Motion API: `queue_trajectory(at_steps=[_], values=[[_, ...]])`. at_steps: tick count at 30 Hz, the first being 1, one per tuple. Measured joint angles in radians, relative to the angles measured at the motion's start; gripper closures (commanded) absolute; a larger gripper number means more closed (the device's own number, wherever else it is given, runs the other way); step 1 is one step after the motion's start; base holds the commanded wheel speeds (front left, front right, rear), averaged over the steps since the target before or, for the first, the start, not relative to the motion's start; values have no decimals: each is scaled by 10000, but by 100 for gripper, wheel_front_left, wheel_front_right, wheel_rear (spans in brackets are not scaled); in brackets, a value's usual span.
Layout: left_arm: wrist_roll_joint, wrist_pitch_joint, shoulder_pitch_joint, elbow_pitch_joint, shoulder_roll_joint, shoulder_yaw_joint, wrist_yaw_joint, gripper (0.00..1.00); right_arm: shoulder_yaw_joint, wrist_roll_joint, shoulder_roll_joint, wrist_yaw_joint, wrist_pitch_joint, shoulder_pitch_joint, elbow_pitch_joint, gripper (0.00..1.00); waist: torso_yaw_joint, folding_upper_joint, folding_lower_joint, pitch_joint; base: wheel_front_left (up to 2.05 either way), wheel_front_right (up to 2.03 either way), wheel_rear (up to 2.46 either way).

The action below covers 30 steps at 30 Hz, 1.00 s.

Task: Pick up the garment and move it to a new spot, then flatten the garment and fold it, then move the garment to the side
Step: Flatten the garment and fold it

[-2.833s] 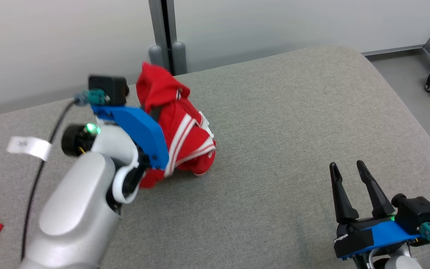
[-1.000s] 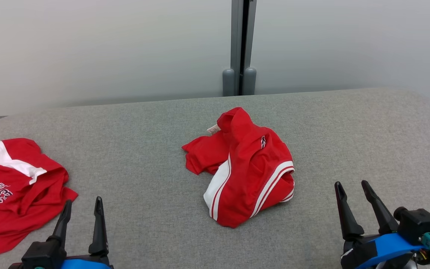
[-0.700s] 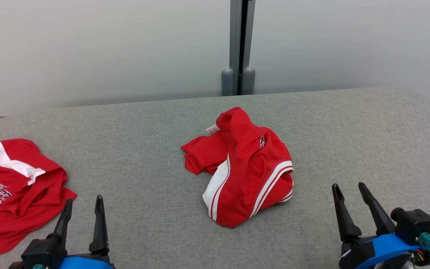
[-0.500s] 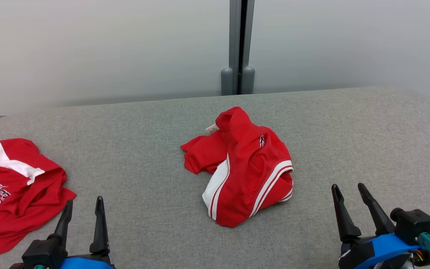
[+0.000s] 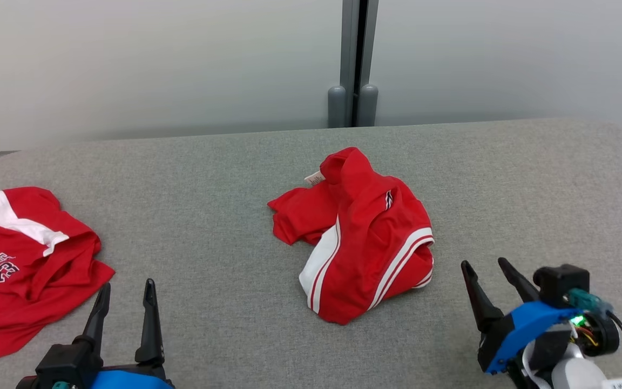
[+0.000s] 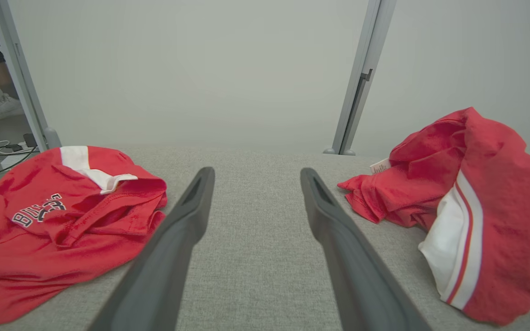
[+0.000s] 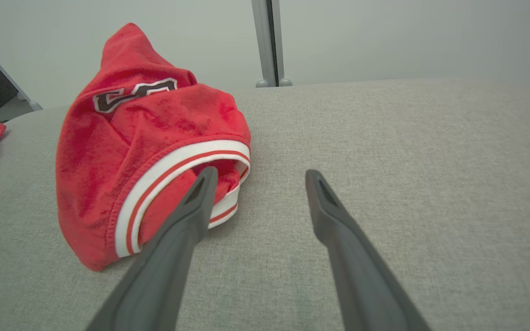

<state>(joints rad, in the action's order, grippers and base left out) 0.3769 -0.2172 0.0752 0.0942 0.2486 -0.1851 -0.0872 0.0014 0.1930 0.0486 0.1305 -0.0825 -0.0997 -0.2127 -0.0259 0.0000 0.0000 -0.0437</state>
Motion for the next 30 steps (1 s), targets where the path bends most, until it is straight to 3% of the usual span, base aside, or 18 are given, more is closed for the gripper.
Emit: queue_trajectory(at_steps=[9,22,23,24,25,30], values=[[-12,136,-169,-297,44,-123,-33,0,238,-1074,-4,0,-1074,-2405,-2993,0,353,0,0,-389,0,0,0],[-42,128,-697,-399,42,-286,2,0,-336,-2092,-8,0,75,-4847,-6422,0,1106,0,3,-1240,0,0,0],[-42,125,-732,-385,42,-291,2,0,-422,-2075,-8,0,265,-4973,-6527,47,1149,0,3,-1269,0,0,0],[-42,115,-751,-378,42,-291,2,0,-481,-2040,-4,0,522,-5084,-6585,84,1181,0,2,-1285,0,0,0],[-40,107,-756,-368,42,-291,2,0,-520,-1988,-2,0,765,-5188,-6623,100,1201,0,3,-1286,0,0,0],[4,40,-765,-311,44,-286,-6,0,-253,-1925,2,0,1682,-5497,-6529,100,1206,0,2,-1102,0,0,0]])
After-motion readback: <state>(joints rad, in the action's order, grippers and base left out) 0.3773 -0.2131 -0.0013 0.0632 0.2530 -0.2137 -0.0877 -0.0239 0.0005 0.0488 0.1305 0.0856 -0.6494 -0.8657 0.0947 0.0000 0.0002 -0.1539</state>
